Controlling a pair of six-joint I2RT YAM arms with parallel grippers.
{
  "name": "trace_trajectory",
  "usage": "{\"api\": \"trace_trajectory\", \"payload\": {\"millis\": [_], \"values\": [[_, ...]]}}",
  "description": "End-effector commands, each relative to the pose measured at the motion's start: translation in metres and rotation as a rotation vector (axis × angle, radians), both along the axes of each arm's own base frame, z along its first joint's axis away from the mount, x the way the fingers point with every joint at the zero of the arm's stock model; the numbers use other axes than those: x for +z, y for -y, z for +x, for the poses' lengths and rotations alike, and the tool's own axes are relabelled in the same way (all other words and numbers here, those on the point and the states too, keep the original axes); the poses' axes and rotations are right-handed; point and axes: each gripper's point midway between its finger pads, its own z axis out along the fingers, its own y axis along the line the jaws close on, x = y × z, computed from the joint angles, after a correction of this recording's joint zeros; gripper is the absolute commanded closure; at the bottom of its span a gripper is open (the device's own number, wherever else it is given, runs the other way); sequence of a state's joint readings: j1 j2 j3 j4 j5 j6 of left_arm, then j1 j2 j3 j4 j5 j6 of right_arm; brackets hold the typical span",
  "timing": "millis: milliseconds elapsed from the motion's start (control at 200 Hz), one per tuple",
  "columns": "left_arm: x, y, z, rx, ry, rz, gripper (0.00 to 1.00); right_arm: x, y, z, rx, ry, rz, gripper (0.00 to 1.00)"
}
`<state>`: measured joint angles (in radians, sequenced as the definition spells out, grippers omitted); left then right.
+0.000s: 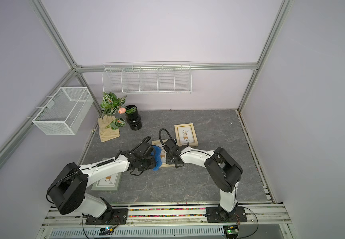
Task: Wipe the picture frame with a cloth
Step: Wipe the dirt from the picture frame.
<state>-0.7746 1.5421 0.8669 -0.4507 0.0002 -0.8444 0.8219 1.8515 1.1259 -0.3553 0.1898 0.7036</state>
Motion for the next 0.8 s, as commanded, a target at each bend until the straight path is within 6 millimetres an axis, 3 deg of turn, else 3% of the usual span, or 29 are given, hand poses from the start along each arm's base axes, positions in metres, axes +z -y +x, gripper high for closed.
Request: {"api": "trace_trajectory", "payload": {"millis": [0,190,310,490,665,795], "values": [[-0.021,0.002,-0.022,-0.035,-0.103,0.057,1.0,-0.033,0.034,-0.027,-0.031,-0.122,-0.142,0.74],[-0.028,-0.043,-0.028,0.015,-0.105,0.152,1.0,-0.034,0.034,-0.027,-0.027,-0.122,-0.142,0.74],[-0.024,-0.055,-0.02,0.023,-0.086,0.189,1.0,-0.034,0.034,-0.027,-0.028,-0.123,-0.138,0.74],[-0.018,-0.044,0.02,0.028,-0.035,0.191,1.0,-0.034,0.035,-0.027,-0.029,-0.122,-0.139,0.74],[-0.007,-0.03,0.082,0.05,0.044,0.203,1.0,-0.036,0.035,-0.029,-0.026,-0.128,-0.139,0.74],[-0.01,0.006,0.121,-0.011,0.055,0.122,1.0,-0.035,0.033,-0.029,-0.024,-0.125,-0.136,0.74]]}}
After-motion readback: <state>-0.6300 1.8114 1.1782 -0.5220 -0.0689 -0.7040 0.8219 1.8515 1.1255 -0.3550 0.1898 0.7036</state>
